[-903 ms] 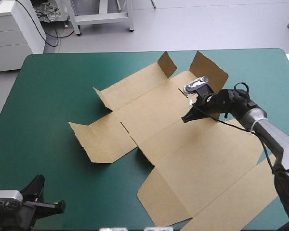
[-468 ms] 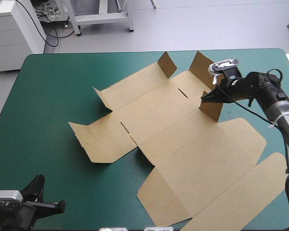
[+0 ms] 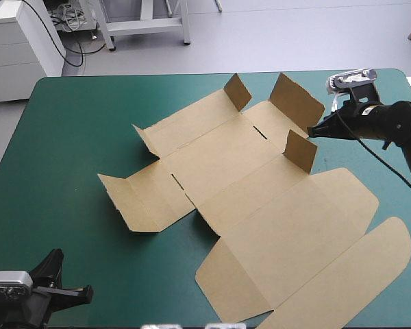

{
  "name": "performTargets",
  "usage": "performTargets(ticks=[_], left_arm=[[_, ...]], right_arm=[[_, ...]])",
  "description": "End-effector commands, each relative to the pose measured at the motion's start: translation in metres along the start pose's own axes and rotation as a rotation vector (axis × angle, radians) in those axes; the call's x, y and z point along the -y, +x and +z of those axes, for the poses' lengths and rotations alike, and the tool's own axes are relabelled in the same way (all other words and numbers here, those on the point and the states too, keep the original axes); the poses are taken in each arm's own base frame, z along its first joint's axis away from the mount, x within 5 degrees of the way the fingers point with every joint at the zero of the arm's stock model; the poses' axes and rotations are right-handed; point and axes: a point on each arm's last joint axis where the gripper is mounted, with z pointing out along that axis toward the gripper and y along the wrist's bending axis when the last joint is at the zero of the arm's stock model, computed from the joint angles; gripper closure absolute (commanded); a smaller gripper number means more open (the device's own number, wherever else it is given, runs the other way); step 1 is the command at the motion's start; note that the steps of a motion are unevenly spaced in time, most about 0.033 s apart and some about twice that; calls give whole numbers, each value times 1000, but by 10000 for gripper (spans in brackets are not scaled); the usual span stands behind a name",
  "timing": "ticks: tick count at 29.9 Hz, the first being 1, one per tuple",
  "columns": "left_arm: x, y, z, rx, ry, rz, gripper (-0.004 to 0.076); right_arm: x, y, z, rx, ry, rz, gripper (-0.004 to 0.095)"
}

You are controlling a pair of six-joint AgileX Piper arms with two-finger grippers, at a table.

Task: Fold the box

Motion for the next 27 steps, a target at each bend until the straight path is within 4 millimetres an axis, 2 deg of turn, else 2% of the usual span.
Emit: performTargets(ticks=[1, 12, 15, 18, 23, 26, 27], left_arm=[[1, -11, -6, 105, 1, -8, 731], [1, -11, -6, 105, 1, -8, 731], [1, -11, -6, 105, 1, -8, 731], [1, -11, -6, 105, 1, -8, 731], [1, -11, -6, 105, 1, -8, 731], [1, -11, -6, 105, 1, -8, 731], [1, -11, -6, 105, 1, -8, 731]], right_arm=[[-5, -12, -35, 100, 15, -18, 929], [-9, -5, -39, 38, -16, 0, 918], [-9, -5, -39, 34, -18, -2, 855], [-9, -4, -39, 27, -21, -20, 702], [-9, -4, -39, 27, -19, -21, 215], [-8, -4, -39, 21, -7, -27, 42], [-7, -3, -39, 18, 0, -32, 24]])
